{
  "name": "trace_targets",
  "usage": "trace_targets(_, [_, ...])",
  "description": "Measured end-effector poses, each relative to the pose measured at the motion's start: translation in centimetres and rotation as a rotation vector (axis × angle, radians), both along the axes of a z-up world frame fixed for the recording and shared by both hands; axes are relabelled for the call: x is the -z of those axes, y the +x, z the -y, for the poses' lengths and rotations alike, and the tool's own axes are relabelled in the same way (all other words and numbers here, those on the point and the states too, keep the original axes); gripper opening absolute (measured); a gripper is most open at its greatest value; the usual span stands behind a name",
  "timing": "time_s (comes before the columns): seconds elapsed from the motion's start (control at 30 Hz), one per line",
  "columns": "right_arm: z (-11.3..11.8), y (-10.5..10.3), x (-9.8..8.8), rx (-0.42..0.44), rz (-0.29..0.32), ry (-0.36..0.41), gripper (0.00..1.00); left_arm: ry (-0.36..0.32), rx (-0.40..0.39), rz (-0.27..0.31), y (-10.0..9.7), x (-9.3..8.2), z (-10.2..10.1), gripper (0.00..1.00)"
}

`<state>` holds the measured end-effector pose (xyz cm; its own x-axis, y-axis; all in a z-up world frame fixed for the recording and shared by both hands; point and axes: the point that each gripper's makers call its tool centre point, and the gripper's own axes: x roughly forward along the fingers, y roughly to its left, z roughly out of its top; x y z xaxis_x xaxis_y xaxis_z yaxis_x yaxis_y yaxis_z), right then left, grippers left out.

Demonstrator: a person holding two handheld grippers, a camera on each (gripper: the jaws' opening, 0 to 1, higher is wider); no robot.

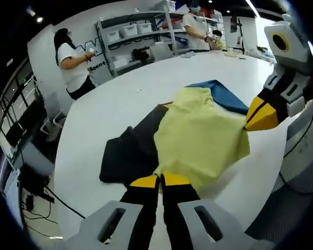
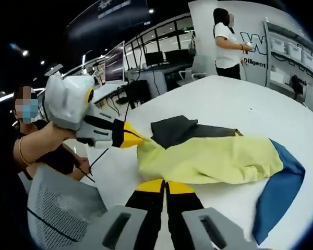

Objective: Fold the garment on the visible template until the final outline fits inside the template.

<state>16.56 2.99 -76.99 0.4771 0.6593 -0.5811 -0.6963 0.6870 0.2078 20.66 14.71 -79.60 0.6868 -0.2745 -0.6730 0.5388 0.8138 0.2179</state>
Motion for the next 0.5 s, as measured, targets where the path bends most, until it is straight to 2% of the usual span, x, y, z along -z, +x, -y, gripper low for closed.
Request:
trace_targets(0.13, [0.0, 0.2, -0.3, 0.032, -0.016, 0.039, 0.00, 0.034, 0.000, -0.011, -0.2, 0.5, -0.5, 0.03])
trace_targets(0.17, [0.3, 0.5, -0.2, 0.046, -0.033, 0.041, 0.00, 0.033, 0.014, -0.008, -0.3, 0.7, -0.4, 0.03])
trace_targets(0.37, [-0.6, 2.3, -0.1, 0.054, -0.042, 0.048, 0.00, 0.012, 0.058, 0.005, -0.9, 0.3, 0.7, 0.02])
trace_targets(0.4, [-1.4, 3.5, -0.2, 0.047, -0.058, 0.057, 0.00, 0.022, 0.079, 0.012, -1.0, 0.3, 1.1, 0.02])
trace_targets(0.5, [-1.8, 4.1, 0.0, 0.041, -0.070, 0.064, 0.00, 0.012, 0.063, 0.019, -0.8, 0.1, 1.0, 0.08])
